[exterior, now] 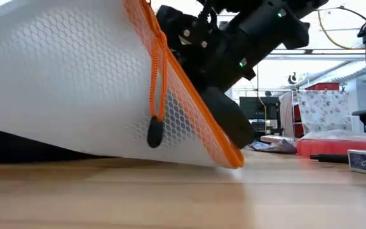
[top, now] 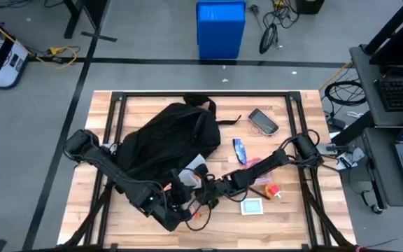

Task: Unpack backpack
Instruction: Remove the black pen from the orange zip bag

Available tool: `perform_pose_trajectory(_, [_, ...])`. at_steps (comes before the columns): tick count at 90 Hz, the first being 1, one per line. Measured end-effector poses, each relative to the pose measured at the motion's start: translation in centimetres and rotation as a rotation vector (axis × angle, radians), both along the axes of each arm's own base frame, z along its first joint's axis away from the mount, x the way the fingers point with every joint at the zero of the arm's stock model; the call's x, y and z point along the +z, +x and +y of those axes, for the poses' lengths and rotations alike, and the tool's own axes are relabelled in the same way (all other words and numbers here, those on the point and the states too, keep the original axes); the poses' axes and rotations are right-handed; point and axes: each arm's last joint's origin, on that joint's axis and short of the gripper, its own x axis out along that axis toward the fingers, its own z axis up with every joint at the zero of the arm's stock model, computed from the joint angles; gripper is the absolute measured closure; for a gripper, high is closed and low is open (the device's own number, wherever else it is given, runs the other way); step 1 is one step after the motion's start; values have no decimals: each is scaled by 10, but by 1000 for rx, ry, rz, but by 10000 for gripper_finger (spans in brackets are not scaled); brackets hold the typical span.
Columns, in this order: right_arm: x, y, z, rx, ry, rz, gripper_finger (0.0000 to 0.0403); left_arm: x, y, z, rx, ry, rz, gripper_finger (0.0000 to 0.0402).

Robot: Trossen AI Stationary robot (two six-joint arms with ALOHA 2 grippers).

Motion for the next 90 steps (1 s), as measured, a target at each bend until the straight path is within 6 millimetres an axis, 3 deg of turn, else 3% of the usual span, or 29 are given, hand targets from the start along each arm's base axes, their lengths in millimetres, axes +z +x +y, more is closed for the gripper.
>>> perform_pose_trajectory(21, [-12, 0, -8, 17, 62, 85, 293, 0, 0, 1, -3, -3, 7, 402])
perform_pose_trajectory(51, [-13, 1, -20, -46, 199, 126, 296, 0, 2, 2, -1, -5, 9, 402])
perform_pose_trajectory(78, [-14, 1, -19, -82, 266, 134, 386, 0, 1, 2, -3, -6, 11, 402])
perform_pose_trajectory(90, [-14, 0, -19, -86, 272, 135, 384, 0, 1, 2, -3, -5, 12, 402])
